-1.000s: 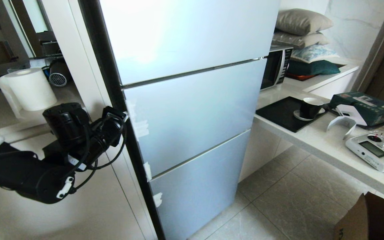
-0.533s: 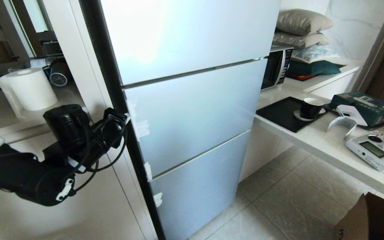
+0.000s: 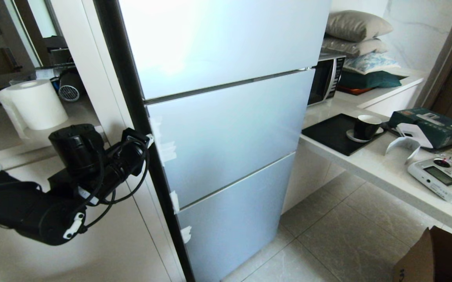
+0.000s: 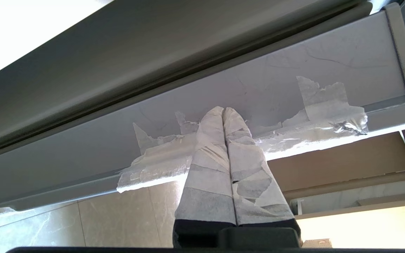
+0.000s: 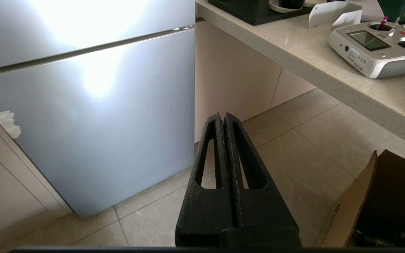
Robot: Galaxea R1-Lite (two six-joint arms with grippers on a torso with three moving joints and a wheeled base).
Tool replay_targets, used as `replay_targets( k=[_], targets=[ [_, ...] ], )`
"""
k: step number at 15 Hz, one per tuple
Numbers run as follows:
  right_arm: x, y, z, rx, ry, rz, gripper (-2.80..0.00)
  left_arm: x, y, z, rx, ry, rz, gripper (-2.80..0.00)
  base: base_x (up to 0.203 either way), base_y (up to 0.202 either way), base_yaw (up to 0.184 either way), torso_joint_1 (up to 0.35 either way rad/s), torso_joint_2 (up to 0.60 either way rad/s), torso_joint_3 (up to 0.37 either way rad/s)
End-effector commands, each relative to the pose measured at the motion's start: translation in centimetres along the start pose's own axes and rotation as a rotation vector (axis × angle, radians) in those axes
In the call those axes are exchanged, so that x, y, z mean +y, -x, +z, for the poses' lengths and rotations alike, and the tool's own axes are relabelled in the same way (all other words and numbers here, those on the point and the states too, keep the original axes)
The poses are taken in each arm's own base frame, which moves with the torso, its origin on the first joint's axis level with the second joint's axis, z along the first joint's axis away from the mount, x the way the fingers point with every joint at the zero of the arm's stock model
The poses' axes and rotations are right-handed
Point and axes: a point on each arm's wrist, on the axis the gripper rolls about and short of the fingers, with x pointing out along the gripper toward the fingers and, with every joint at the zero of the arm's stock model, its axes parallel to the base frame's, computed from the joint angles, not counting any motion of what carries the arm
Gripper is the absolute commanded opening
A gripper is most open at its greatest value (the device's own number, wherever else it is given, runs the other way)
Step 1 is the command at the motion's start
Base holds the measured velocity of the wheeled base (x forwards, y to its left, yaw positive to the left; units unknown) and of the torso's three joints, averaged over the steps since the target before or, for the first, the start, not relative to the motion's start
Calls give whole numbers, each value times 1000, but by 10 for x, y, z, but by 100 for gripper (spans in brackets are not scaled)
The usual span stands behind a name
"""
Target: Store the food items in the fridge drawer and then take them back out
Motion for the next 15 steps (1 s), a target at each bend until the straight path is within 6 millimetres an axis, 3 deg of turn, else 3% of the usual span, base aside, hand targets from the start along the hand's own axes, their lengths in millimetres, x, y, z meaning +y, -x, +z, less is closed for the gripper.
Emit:
replay_targets(
  k=[1,11,15],
  targets=[
    [0,0,0,0,1,1,-280,-1,0,-2,6,7,-8,-280,0,0,0,0,0,0],
    [0,0,0,0,1,1,-280,-2,12,-10,16,1,-40,-280,0,0,0,0,0,0],
    [0,0,0,2,1,1,-280,-12,31,-16,49,0,-61,-280,0,0,0,0,0,0]
  ],
)
